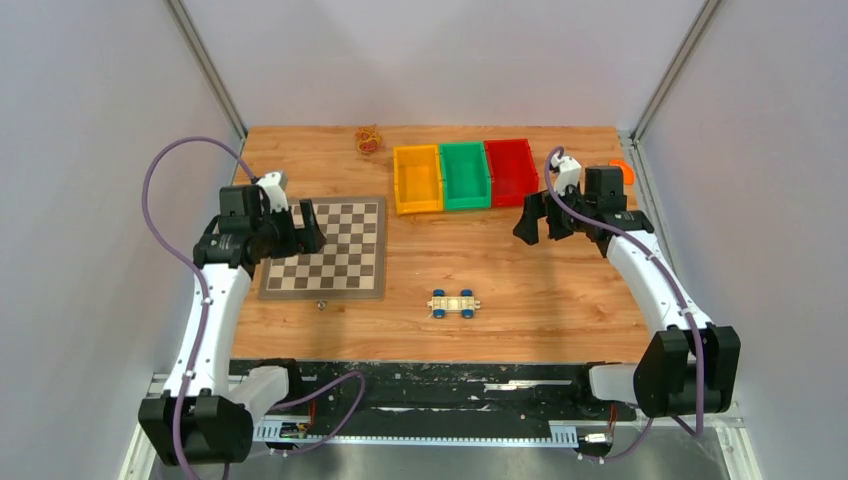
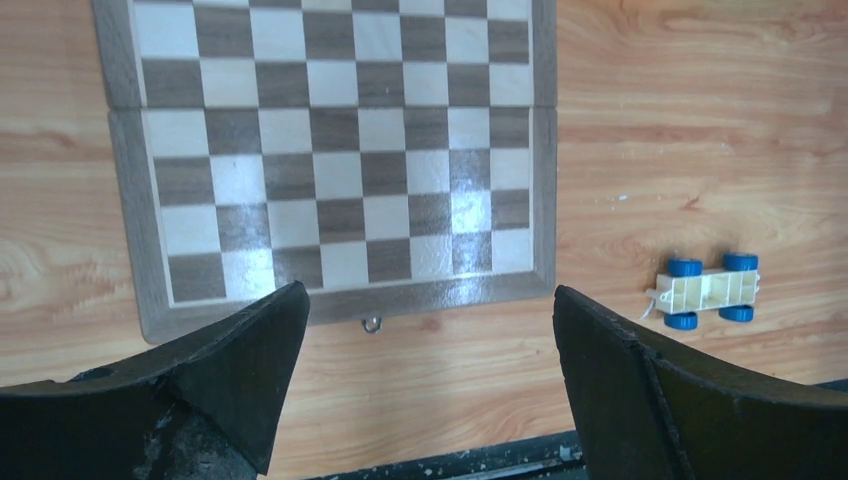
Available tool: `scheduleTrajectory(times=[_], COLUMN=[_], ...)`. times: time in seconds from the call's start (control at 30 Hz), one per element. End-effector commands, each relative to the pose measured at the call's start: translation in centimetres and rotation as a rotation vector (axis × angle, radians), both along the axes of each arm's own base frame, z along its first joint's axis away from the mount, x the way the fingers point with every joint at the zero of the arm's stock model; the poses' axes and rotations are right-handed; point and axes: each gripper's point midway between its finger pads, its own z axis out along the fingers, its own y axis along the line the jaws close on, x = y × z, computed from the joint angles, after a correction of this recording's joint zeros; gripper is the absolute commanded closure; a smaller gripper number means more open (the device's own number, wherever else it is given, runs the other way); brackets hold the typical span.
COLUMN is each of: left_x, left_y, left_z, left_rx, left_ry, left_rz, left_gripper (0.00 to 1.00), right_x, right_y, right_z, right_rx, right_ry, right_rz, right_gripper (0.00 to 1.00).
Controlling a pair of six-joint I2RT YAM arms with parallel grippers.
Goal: Untangle the cables
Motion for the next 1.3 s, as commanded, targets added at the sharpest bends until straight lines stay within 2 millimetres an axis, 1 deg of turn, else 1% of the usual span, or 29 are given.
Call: scheduleTrajectory(times=[0.0, 0.13, 0.17, 0.2, 0.23, 0.27, 0.3, 0.33, 0.37, 0.4, 0.43, 0.47, 0.5, 0.53, 0.57, 0.6, 0.63, 0.67, 0.7, 0.73, 0.77, 0.8, 0.93, 1.07, 1.13, 1.17, 1.2, 1.23, 1.27], left_x=[5.2, 10.7, 13.1, 14.2, 16.8, 17.9, 20.3, 21.6, 23.6, 25.2, 26.5, 27.8, 28.9, 30.2, 31.0, 31.9, 32.7, 33.5, 34.1, 34.7, 35.2, 35.8, 37.8, 39.7, 40.7, 41.0, 41.7, 42.0, 42.4], left_y=[0.0, -2.2, -2.4, -2.9, -3.0, -3.3, -3.2, -3.2, -3.3, -3.3, -3.2, -3.5, -3.6, -3.7, -3.7, -3.9, -4.0, -4.1, -4.2, -4.2, -4.2, -4.2, -4.3, -5.0, -5.5, -6.0, -6.7, -6.9, -7.6], left_z=[5.2, 8.6, 9.2, 9.5, 9.6, 9.7, 9.4, 9.2, 8.6, 6.4, 7.0, 5.1, 5.6, 3.9, 3.7, 2.2, 2.1, 0.5, 0.2, -1.1, -1.4, -2.8, -5.5, -7.6, -8.4, -9.9, -8.9, -10.1, -9.7], left_rx=[-0.005, -0.138, -0.162, -0.215, -0.239, -0.283, -0.300, -0.337, -0.374, -0.391, -0.409, -0.445, -0.477, -0.495, -0.529, -0.548, -0.579, -0.596, -0.624, -0.635, -0.654, -0.661, -0.708, -0.774, -0.809, -0.824, -0.837, -0.838, -0.851], left_ry=[-0.163, -0.230, -0.248, -0.244, -0.258, -0.252, -0.258, -0.247, -0.239, -0.199, -0.221, -0.176, -0.192, -0.166, -0.172, -0.151, -0.164, -0.145, -0.152, -0.139, -0.142, -0.127, -0.120, -0.097, -0.092, -0.065, -0.085, -0.077, -0.087], left_rz=[-0.018, -0.092, -0.092, -0.084, -0.080, -0.061, -0.050, -0.013, 0.015, 0.033, 0.040, 0.062, 0.074, 0.086, 0.102, 0.106, 0.116, 0.124, 0.134, 0.144, 0.155, 0.169, 0.199, 0.235, 0.244, 0.253, 0.239, 0.251, 0.248], left_gripper=[0.00, 0.00, 0.00, 0.00, 0.00, 0.00, 0.00, 0.00, 0.00, 0.00, 0.00, 0.00, 0.00, 0.00, 0.00, 0.00, 0.00, 0.00, 0.00, 0.00, 0.00, 0.00, 0.00, 0.00, 0.00, 0.00, 0.00, 0.00, 0.00], right_x=[1.1, 1.0, 1.1, 1.2, 1.4, 1.5, 1.6, 1.8, 2.0, 2.3, 2.5, 2.8, 3.0, 3.2, 3.4, 3.5, 3.6, 3.6, 3.8, 4.0, 4.2, 4.4, 5.5, 6.5, 6.9, 7.0, 7.2, 7.3, 7.5], right_y=[0.7, 1.4, 1.4, 1.4, 1.3, 1.2, 1.2, 1.1, 1.1, 1.1, 1.1, 1.0, 1.1, 1.1, 1.1, 1.0, 1.0, 1.0, 0.9, 0.9, 0.8, 0.8, 0.4, 0.1, 0.1, 0.1, 0.1, 0.1, 0.0], right_z=[2.0, 1.1, 1.1, 1.1, 1.0, 1.0, 0.8, 0.8, 0.7, 0.6, 0.4, 0.2, 0.0, -0.4, -0.9, -1.4, -1.8, -2.2, -2.5, -2.7, -2.9, -3.1, -4.7, -5.7, -5.7, -5.8, -5.7, -5.8, -5.7], right_rx=[0.040, 0.069, 0.070, 0.068, 0.063, 0.056, 0.050, 0.045, 0.041, 0.038, 0.036, 0.033, 0.032, 0.031, 0.032, 0.031, 0.029, 0.026, 0.020, 0.015, 0.010, 0.006, -0.027, -0.053, -0.057, -0.059, -0.061, -0.065, -0.071], right_ry=[-0.049, -0.006, -0.006, -0.004, -0.004, -0.007, -0.007, -0.009, -0.007, -0.004, 0.001, 0.009, 0.016, 0.030, 0.046, 0.063, 0.077, 0.088, 0.096, 0.101, 0.107, 0.114, 0.167, 0.212, 0.221, 0.227, 0.230, 0.235, 0.236], right_rz=[0.027, 0.050, 0.050, 0.050, 0.046, 0.048, 0.051, 0.053, 0.054, 0.055, 0.056, 0.053, 0.052, 0.049, 0.046, 0.042, 0.041, 0.041, 0.039, 0.037, 0.037, 0.036, 0.032, 0.033, 0.040, 0.042, 0.044, 0.045, 0.044], right_gripper=[0.00, 0.00, 0.00, 0.00, 0.00, 0.00, 0.00, 0.00, 0.00, 0.00, 0.00, 0.00, 0.00, 0.00, 0.00, 0.00, 0.00, 0.00, 0.00, 0.00, 0.00, 0.00, 0.00, 0.00, 0.00, 0.00, 0.00, 0.00, 0.00])
